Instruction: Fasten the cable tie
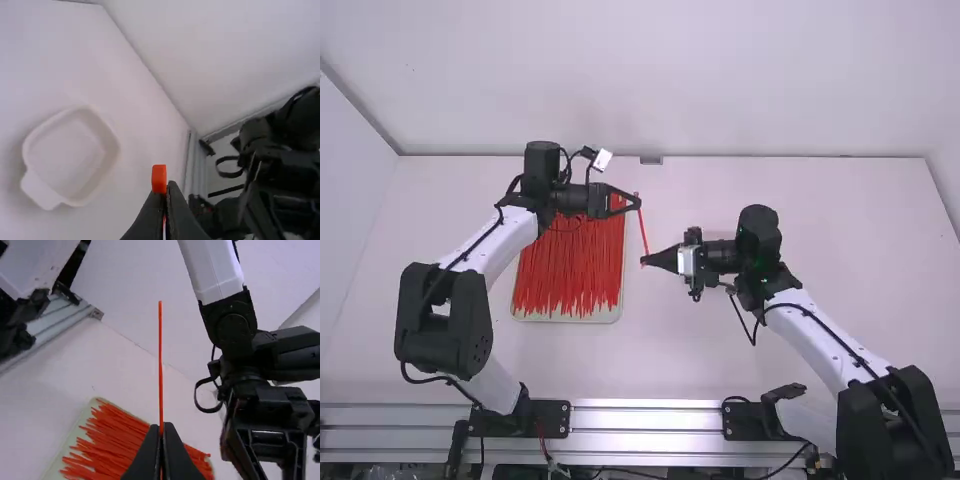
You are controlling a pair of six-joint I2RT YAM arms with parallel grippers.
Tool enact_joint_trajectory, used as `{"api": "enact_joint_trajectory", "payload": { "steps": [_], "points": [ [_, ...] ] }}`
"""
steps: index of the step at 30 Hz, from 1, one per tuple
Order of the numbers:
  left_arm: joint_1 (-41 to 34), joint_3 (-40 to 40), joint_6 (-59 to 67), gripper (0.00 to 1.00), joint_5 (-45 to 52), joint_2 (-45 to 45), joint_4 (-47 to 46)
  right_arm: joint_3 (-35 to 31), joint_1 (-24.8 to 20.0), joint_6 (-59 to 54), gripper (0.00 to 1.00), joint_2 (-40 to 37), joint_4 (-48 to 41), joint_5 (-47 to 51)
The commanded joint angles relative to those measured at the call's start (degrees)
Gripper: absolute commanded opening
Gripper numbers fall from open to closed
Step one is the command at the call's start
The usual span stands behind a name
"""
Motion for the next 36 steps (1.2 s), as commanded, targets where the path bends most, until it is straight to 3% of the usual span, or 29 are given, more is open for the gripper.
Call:
{"api": "enact_joint_trajectory", "payload": {
  "steps": [1,6,11,17,26,32,36],
  "points": [
    [-0.5,-0.3,10.3,0.02,1.1,-0.9,-0.2,-0.3,0.0,7.9,0.00,0.3,0.5,-3.1],
    [-0.5,-0.3,14.6,0.02,1.0,-0.9,-0.2,-0.2,-0.4,29.9,0.00,0.3,8.2,-0.9],
    [-0.6,-0.3,20.8,0.02,1.0,-0.9,-0.1,-0.2,-2.1,57.8,0.00,0.3,11.8,13.2],
    [-0.9,-0.3,28.0,0.02,-1.0,-0.9,0.4,-0.2,-2.0,69.2,0.00,0.3,8.8,14.2],
    [-2.4,-0.3,33.4,0.02,-7.5,-0.9,3.1,-0.2,3.3,79.4,0.00,0.3,3.0,22.9],
    [-2.1,-0.3,48.6,0.02,-1.6,-0.9,2.9,-0.3,4.2,82.8,0.00,0.3,1.1,22.7],
    [-1.9,-0.3,49.5,0.02,0.2,-0.9,5.1,-0.3,4.2,83.4,0.00,0.3,-2.3,22.8]
  ]
}}
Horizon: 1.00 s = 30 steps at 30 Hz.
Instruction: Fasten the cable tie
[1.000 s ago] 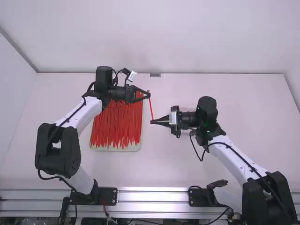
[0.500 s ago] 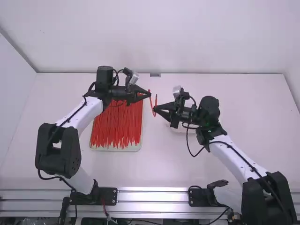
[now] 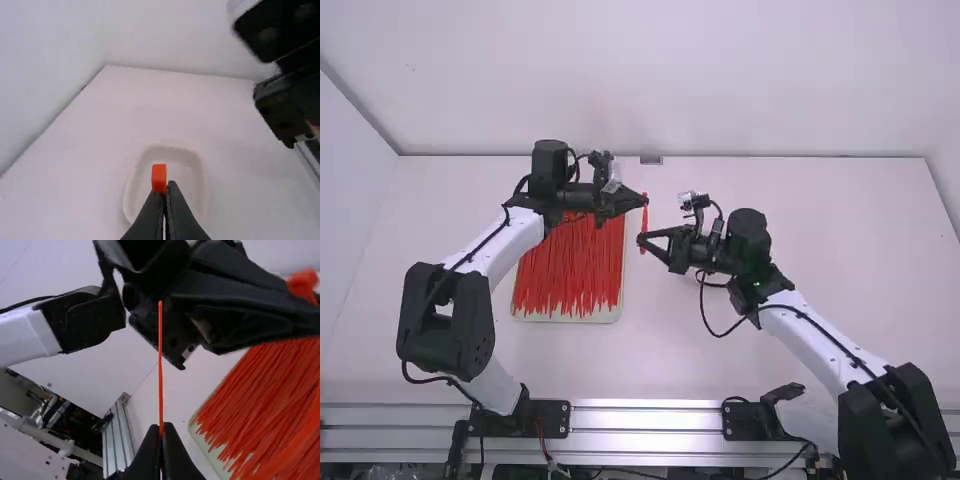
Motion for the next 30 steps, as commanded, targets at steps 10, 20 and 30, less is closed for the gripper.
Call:
{"api": "enact_joint_trajectory", "payload": {
  "steps": [10,20,30],
  "points": [
    [-0.3,-0.3,4.0,0.02,8.9,-0.9,4.9,-0.2,0.2,3.0,0.00,0.2,-2.0,-0.1],
    [-0.2,-0.3,5.8,0.02,13.4,-1.0,4.8,-0.2,0.1,3.2,0.00,0.2,-2.0,0.4],
    [-1.8,-0.3,8.7,0.03,12.9,-1.0,4.3,-0.2,0.2,6.2,0.00,0.2,-1.5,1.7]
  ]
}}
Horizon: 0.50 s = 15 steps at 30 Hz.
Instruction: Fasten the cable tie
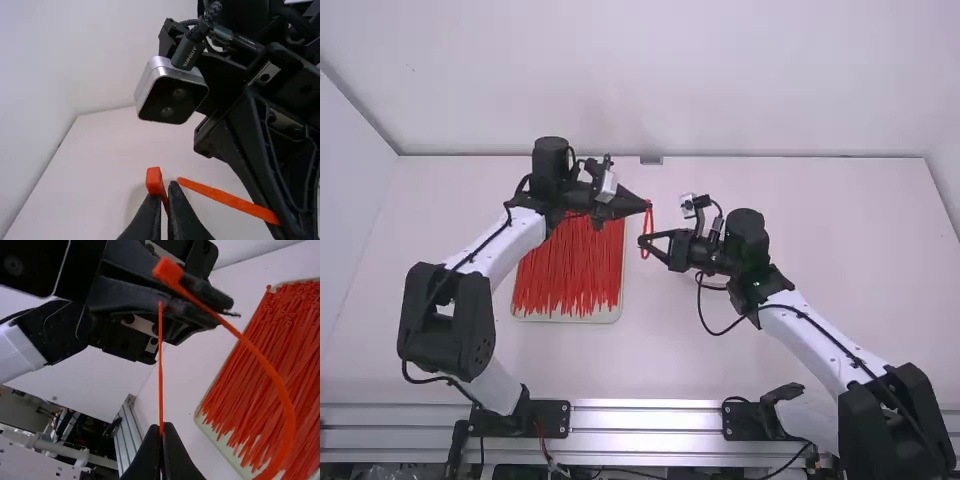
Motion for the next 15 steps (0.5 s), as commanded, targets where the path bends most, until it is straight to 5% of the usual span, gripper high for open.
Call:
{"api": "enact_joint_trajectory", "payload": {
  "steps": [1,15],
  "points": [
    [-0.9,-0.3,3.3,0.02,1.6,-1.0,-0.3,-0.2,0.2,0.9,0.00,0.2,0.3,0.2],
    [-0.7,-0.3,4.5,0.02,-0.6,-1.0,-0.9,-0.2,-1.0,1.0,0.00,0.2,-0.4,0.0]
  ]
}}
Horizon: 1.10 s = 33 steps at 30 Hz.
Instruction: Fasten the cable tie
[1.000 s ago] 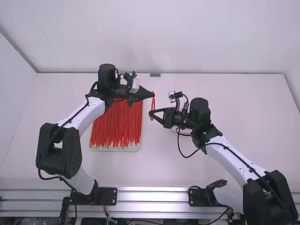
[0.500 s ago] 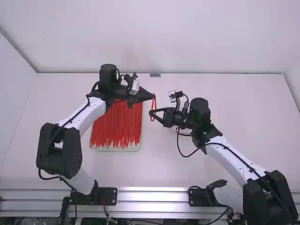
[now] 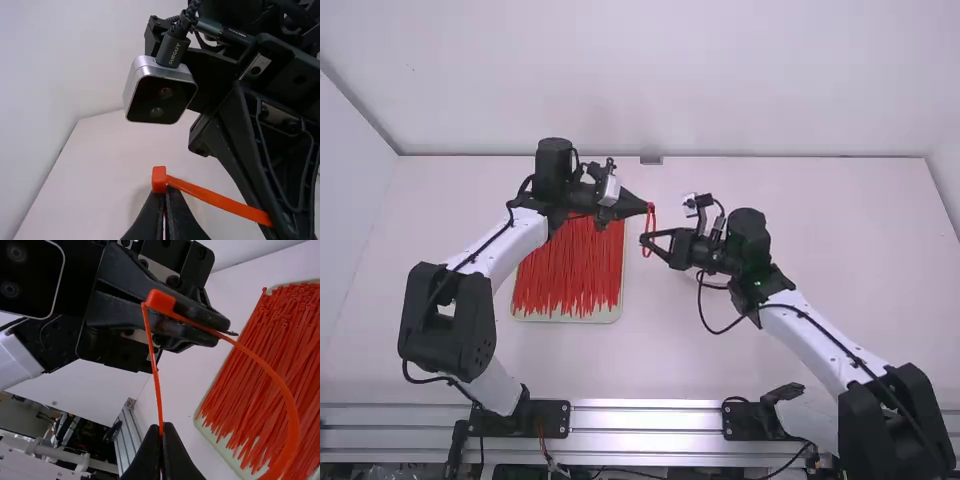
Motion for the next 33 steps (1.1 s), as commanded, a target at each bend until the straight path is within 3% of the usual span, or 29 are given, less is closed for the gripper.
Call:
{"api": "enact_joint_trajectory", "payload": {
  "steps": [1,19,33],
  "points": [
    [0.2,-0.3,1.3,0.02,0.3,-1.0,0.1,-0.2,-0.2,0.4,0.00,0.2,-0.5,-0.4],
    [0.2,-0.3,1.4,0.02,2.5,-1.0,0.8,-0.2,-0.3,3.2,0.00,0.2,-0.3,0.2],
    [0.2,-0.3,1.5,0.02,4.2,-1.0,1.1,-0.2,-1.1,5.6,0.00,0.2,7.1,-0.3]
  ]
}}
